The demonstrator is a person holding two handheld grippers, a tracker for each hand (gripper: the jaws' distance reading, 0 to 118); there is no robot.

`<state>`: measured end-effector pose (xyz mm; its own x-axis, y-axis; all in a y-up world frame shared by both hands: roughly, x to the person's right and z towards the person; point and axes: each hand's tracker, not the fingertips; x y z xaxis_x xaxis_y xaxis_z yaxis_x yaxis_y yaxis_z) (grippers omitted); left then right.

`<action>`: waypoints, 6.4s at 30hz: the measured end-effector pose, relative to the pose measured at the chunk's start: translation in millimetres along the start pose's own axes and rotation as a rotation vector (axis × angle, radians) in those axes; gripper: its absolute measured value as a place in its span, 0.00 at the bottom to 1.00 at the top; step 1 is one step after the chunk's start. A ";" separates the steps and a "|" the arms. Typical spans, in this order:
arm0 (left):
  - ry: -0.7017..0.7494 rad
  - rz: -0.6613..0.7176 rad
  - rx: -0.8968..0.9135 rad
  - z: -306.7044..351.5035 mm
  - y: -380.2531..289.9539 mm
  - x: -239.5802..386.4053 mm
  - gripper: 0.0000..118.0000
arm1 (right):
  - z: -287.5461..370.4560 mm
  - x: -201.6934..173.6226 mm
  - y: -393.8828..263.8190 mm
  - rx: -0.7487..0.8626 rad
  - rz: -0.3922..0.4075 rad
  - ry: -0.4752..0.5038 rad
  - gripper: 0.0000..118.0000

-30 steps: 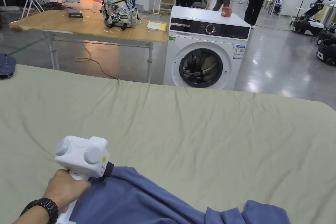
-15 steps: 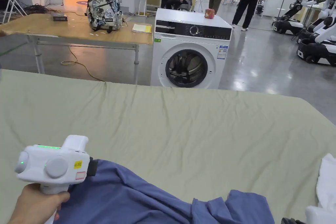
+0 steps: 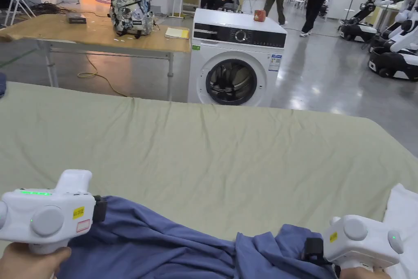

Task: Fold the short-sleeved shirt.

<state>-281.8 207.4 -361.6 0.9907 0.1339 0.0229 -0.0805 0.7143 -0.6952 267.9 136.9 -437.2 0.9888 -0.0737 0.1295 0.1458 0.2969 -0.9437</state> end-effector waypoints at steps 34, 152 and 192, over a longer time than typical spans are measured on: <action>0.052 -0.005 0.417 228.3 134.3 -22.7 0.03 | 321.8 -56.7 11.2 0.943 0.147 0.043 0.00; 0.139 0.010 0.410 163.1 -136.7 30.9 0.09 | 154.3 -139.1 -219.4 0.874 0.253 0.123 0.00; 0.246 0.146 -0.335 -37.0 -41.2 -149.2 0.07 | 58.7 -153.9 -182.2 0.591 0.343 0.052 0.00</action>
<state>-422.3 132.6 -363.0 0.9715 0.0207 -0.2362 -0.2218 0.4323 -0.8740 91.0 150.0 -267.4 0.9815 0.0756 -0.1759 -0.1680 0.7804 -0.6023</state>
